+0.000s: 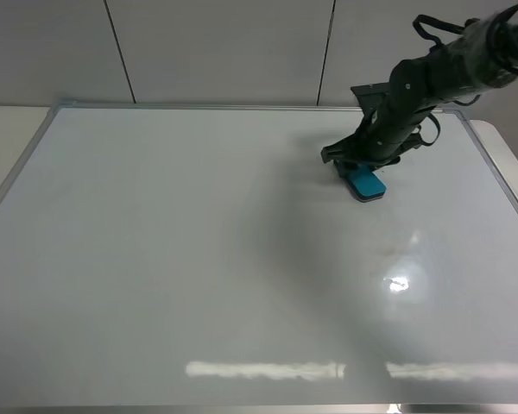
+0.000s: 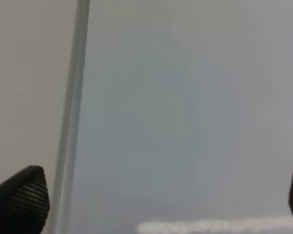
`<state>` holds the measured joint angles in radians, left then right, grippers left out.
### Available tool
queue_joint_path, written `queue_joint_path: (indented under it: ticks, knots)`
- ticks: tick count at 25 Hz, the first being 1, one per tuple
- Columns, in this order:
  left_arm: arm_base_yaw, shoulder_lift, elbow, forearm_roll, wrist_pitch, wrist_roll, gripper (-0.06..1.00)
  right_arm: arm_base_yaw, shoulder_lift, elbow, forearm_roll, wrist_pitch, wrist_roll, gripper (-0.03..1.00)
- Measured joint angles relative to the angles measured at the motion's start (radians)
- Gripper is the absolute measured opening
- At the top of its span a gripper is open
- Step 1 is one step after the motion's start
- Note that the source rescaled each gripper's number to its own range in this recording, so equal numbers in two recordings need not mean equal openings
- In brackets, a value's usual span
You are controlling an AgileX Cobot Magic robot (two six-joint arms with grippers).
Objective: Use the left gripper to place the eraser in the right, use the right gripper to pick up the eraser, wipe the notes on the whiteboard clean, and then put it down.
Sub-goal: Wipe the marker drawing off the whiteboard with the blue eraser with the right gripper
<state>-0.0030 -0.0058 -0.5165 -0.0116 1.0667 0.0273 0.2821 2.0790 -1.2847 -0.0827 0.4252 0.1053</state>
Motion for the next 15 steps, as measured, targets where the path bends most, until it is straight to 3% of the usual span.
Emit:
queue_joint_path:
  ticks: [4, 8, 12, 15]
  knots:
    - [0.0, 0.0, 0.0, 0.0, 0.0, 0.0, 1.0, -0.112, -0.068, 0.123, -0.006, -0.036, 0.01, 0.04]
    - [0.0, 0.0, 0.0, 0.0, 0.0, 0.0, 1.0, -0.185, -0.081, 0.138, -0.007, -0.036, 0.033, 0.04]
    - [0.0, 0.0, 0.0, 0.0, 0.0, 0.0, 1.0, -0.169, -0.081, 0.141, -0.007, -0.049, 0.034, 0.04]
    - [0.0, 0.0, 0.0, 0.0, 0.0, 0.0, 1.0, -0.103, -0.077, 0.145, -0.007, -0.091, 0.034, 0.04]
